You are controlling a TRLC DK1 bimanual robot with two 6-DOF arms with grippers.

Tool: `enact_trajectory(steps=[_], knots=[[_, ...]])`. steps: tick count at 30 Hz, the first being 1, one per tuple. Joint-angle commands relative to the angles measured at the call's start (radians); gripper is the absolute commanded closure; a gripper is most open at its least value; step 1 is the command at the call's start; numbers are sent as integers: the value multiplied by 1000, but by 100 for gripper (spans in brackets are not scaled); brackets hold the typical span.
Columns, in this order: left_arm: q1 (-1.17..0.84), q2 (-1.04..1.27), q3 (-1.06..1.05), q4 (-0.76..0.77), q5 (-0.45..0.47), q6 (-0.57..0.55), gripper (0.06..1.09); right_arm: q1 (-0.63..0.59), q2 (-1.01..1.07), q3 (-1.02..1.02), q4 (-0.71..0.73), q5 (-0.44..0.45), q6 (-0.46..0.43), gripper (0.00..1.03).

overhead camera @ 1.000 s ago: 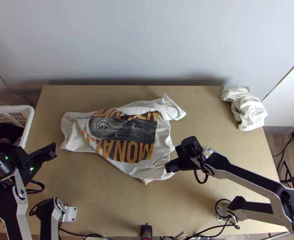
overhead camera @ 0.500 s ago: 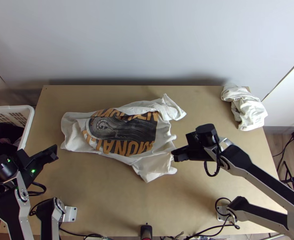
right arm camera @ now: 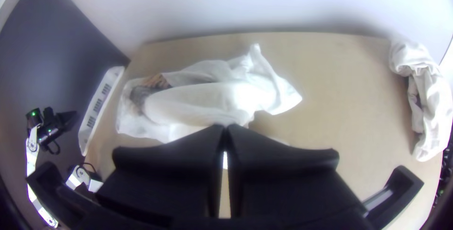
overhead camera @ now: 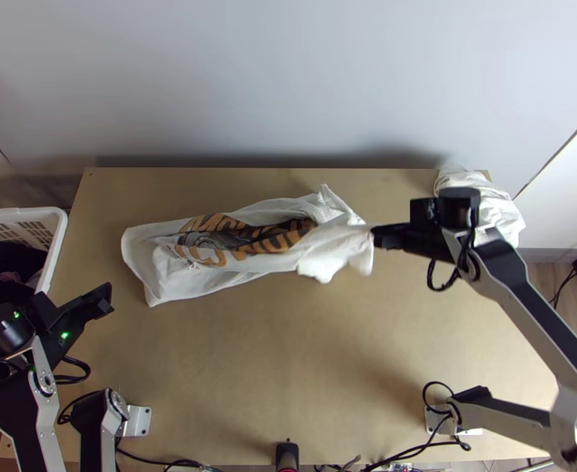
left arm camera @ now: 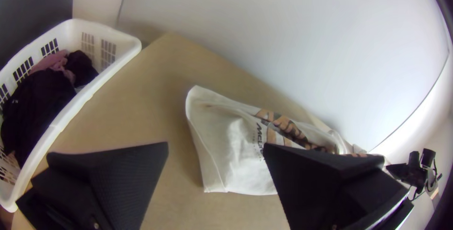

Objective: Fold the t-shirt

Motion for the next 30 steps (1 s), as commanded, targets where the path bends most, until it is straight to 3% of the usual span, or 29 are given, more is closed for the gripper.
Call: enact_trajectory(steps=[1, 7, 11, 19, 25, 30], knots=[[-31, -9, -13, 26, 4, -7, 11, -48, 148, 22, 45, 20, -32, 100], [-151, -21, -56, 81, 17, -30, 11, 54, 144, -10, 94, 52, 37, 100], [-185, -27, -137, 227, 14, -86, 11, 63, 137, 3, 94, 52, 56, 100], [-252, 171, -258, 393, -20, -54, 11, 62, 126, 14, 82, 55, 62, 100], [-295, 517, -146, 340, -78, -97, 11, 62, 129, 20, 74, 58, 66, 100], [-304, 600, -110, 320, -80, -105, 11, 62, 132, 22, 74, 62, 68, 100]])
